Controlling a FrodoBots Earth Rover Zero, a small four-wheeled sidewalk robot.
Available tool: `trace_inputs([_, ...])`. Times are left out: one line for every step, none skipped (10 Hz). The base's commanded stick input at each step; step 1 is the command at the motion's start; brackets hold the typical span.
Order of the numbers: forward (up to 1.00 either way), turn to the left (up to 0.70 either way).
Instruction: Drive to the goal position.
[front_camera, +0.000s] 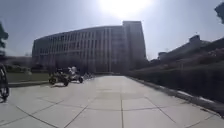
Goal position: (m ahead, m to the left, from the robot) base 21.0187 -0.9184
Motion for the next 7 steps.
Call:
trace_inputs([0.45, 0.00])
trace_inputs([0.45, 0.00])
trace_inputs([0.45, 0.00])
trace_inputs([0.45, 0.00])
trace_inputs([0.45, 0.00])
trace_inputs([0.45, 0.18])
trace_inputs([0.45, 0.27])
